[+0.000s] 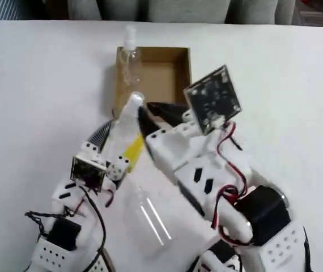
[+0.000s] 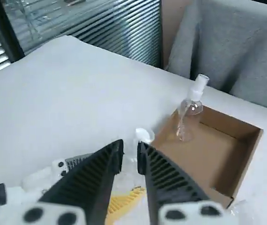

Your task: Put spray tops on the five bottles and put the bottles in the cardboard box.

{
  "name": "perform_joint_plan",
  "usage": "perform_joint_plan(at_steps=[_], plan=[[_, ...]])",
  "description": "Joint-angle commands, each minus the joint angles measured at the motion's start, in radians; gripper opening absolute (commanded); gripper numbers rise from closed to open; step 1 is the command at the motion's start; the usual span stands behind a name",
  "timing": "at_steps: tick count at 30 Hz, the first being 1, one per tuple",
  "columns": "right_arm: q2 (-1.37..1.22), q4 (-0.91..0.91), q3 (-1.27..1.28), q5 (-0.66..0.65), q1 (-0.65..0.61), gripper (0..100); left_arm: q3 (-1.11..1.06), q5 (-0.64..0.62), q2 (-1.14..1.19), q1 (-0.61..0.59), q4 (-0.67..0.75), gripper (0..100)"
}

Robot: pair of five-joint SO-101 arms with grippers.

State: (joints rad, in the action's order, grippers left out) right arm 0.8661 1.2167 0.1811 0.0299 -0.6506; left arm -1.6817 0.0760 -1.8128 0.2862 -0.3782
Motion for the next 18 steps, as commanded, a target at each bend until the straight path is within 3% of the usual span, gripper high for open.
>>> perform_joint_plan(at_steps=[1,6,14,18], plan=[[0.005,-0.025,0.049,0.006,0.091,1.2,0.005,-0.005,-0.018,0.001,0.032,2],[0.005,-0.226,0.249,0.005,0.183,1.5,0.005,-0.005,-0.018,0.001,0.032,2],[0.005,-0.684,0.588,-0.063,0.176,1.5,0.003,-0.005,-0.018,0.001,0.032,2],[0.005,-0.72,0.618,-0.057,0.108,1.5,-0.011,-0.005,-0.018,0.008,0.032,2]])
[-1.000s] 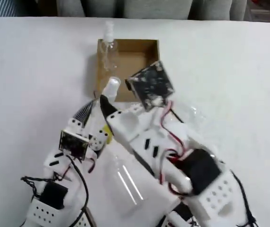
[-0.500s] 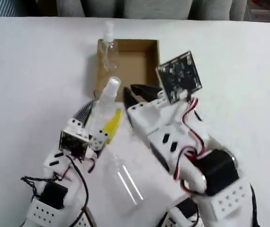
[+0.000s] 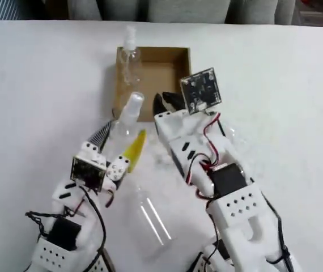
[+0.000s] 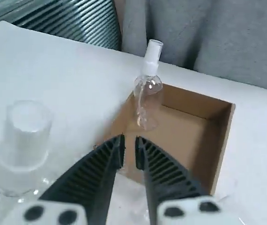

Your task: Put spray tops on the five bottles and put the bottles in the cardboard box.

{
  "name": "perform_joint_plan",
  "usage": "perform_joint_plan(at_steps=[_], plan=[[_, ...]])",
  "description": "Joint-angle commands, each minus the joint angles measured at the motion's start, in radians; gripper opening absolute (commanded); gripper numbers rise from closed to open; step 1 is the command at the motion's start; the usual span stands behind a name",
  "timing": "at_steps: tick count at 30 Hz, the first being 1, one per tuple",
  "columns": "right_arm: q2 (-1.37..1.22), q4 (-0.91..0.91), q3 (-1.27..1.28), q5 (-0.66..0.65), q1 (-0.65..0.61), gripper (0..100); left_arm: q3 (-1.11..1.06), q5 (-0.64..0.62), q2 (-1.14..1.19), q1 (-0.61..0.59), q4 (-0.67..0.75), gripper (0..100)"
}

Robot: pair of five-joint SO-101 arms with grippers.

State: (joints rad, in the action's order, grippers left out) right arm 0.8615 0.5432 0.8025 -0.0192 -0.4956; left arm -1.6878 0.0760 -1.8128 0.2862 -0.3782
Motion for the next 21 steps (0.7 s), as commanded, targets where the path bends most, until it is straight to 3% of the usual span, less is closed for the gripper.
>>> perform_joint_plan(at_steps=[1,7,18,21], plan=[[0.012,-0.047,-0.003,-0.008,-0.071,1.5,-0.005,-0.005,-0.018,0.008,0.032,2],[0.016,-0.047,0.0,-0.008,-0.137,1.5,-0.005,-0.005,-0.018,0.005,0.032,2],[0.013,-0.045,0.002,-0.014,-0.128,1.5,-0.005,-0.005,-0.018,0.002,0.034,2],[0.022,-0.045,0.031,-0.014,-0.073,1.5,-0.005,-0.003,-0.018,0.001,0.034,2]])
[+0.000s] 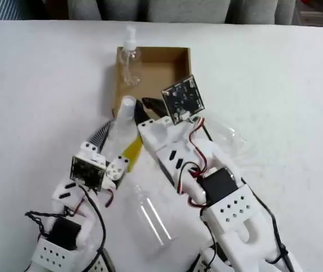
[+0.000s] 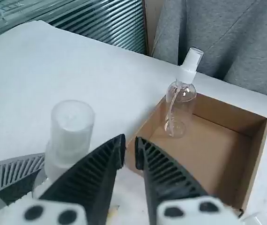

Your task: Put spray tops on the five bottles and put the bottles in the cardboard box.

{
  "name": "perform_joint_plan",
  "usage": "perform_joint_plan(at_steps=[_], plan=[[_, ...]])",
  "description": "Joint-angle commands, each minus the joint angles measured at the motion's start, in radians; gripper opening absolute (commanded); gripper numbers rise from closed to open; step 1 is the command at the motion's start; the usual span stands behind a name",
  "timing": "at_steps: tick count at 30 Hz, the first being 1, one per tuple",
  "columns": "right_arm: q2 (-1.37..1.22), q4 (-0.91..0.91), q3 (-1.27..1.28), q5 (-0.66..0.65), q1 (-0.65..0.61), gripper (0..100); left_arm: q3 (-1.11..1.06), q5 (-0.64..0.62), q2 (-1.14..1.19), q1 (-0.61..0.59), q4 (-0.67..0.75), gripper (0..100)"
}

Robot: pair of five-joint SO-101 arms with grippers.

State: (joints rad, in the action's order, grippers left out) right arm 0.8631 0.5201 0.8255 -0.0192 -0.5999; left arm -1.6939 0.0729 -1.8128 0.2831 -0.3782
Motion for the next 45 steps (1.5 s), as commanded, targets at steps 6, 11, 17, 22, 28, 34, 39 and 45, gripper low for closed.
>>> perform_joint_plan(at_steps=[6,11,17,22,28,34,39,45], plan=[[0.081,0.022,0.153,-0.014,0.185,1.5,0.002,0.0,-0.018,0.004,0.034,2],[0.156,0.013,0.316,-0.008,0.259,1.5,0.002,0.003,-0.018,0.004,0.032,2],[0.2,0.012,0.47,-0.008,0.278,1.6,0.002,0.006,-0.018,0.005,0.025,3],[0.229,0.013,0.563,-0.008,0.375,1.6,0.002,0.002,-0.018,0.018,0.057,3],[0.321,0.013,0.683,-0.009,0.521,1.6,0.002,0.002,-0.016,0.01,0.295,2],[0.493,0.013,0.829,-0.015,0.604,1.6,0.034,0.0,-0.013,0.008,0.453,2],[0.653,0.093,0.87,-0.015,0.613,1.6,0.126,-0.002,-0.013,0.007,0.42,2],[0.722,0.156,0.87,-0.015,0.616,1.6,0.281,-0.002,0.145,0.007,0.411,2]])
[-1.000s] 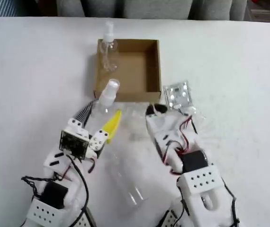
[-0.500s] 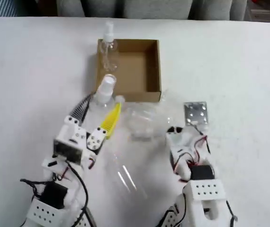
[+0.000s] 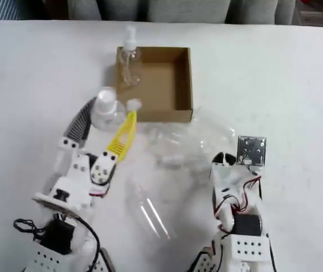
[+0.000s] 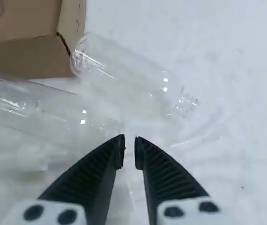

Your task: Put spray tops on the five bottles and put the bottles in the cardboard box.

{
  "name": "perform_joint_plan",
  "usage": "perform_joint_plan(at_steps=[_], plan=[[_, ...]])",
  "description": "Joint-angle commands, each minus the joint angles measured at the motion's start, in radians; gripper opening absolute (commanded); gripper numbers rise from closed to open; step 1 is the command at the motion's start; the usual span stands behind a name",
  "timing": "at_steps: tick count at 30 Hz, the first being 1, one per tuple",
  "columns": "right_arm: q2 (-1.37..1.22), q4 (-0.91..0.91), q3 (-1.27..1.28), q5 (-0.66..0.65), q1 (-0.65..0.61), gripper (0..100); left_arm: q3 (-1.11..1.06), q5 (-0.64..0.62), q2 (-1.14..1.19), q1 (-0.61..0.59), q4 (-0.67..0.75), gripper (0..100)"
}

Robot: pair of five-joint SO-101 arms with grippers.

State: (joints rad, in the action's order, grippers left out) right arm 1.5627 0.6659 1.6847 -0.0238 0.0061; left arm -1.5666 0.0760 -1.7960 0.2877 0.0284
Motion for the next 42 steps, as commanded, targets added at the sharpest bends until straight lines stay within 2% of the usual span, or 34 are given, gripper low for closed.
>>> perform_joint_plan(at_steps=[1,10,18,21,27,33,42], plan=[[0.022,0.008,0.011,-0.011,0.01,1.6,0.196,-0.005,0.194,0.002,0.008,2],[0.019,0.008,0.011,-0.011,0.01,1.6,0.509,-0.005,0.788,-0.015,0.265,2],[0.019,0.008,0.011,-0.011,0.01,1.6,0.551,-0.006,1.147,-0.062,0.571,2],[0.019,0.008,0.011,-0.011,0.01,1.6,0.562,-0.068,1.282,-0.099,0.672,2],[0.019,0.008,0.011,-0.011,0.01,1.6,0.697,-0.236,1.566,-0.189,0.718,2],[0.019,0.008,0.011,-0.011,0.008,1.6,0.816,-0.244,1.83,-0.209,0.733,2],[0.019,0.008,0.011,-0.011,0.008,1.6,0.977,-0.244,2.236,-0.189,1.094,2]])
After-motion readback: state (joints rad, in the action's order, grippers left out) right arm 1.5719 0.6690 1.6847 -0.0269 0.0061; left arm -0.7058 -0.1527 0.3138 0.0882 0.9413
